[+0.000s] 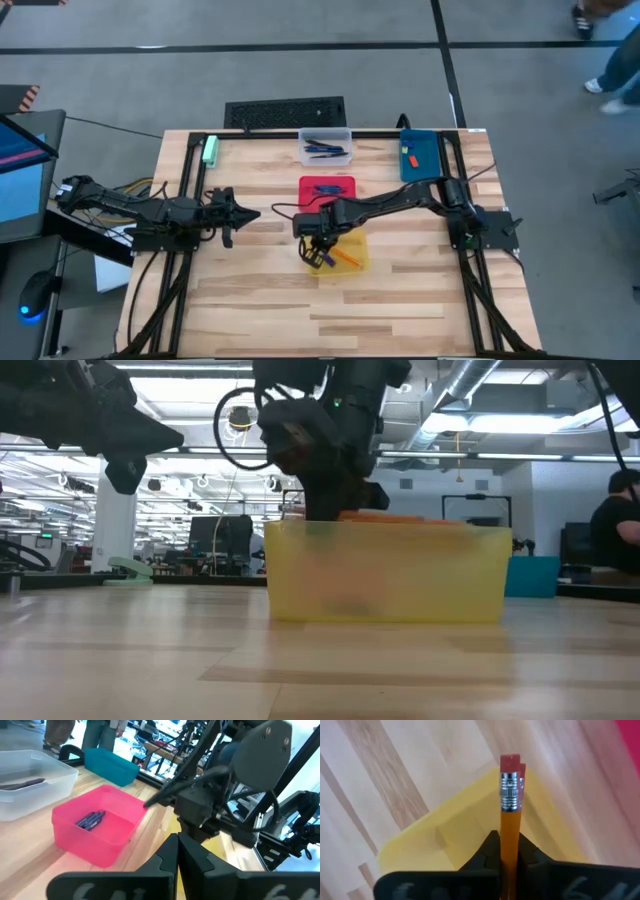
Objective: Sort crayons/erasers/pens/pencils in bins
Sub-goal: Adjust the orange pencils in the yellow bin
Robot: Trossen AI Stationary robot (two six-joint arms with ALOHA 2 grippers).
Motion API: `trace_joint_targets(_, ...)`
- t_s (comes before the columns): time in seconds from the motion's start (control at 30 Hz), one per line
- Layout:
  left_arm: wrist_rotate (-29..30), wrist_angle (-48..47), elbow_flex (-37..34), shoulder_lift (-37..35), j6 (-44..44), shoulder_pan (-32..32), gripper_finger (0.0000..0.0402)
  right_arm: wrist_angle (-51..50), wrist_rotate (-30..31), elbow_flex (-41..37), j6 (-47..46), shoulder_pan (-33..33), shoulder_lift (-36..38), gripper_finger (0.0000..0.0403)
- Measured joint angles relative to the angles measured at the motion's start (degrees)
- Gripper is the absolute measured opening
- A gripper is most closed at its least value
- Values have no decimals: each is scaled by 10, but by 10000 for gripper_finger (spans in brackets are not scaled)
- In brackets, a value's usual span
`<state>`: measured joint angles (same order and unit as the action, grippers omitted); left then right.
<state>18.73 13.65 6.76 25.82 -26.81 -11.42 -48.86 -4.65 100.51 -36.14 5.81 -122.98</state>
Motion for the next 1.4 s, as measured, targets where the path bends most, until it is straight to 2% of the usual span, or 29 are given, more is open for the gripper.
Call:
trace_joint_targets(0.27,4,0,0,0,-4,0,0,15,2,0,-18,-8,12,23)
trace_joint_targets(0.5,4,0,0,0,-7,0,0,16,65,1,-43,-7,19,14)
trace_joint_targets(0.73,4,-1,0,0,-14,0,0,31,75,-30,-49,-4,19,14)
trace_joint_targets(0.97,4,-2,0,0,-15,0,0,66,82,-44,-72,-8,60,16)
trace_joint_targets(1.1,4,-2,0,0,-15,0,0,69,107,-68,-95,-7,76,14)
trace_joint_targets(1.4,3,-3,0,0,-20,0,0,147,112,-148,-125,2,85,15)
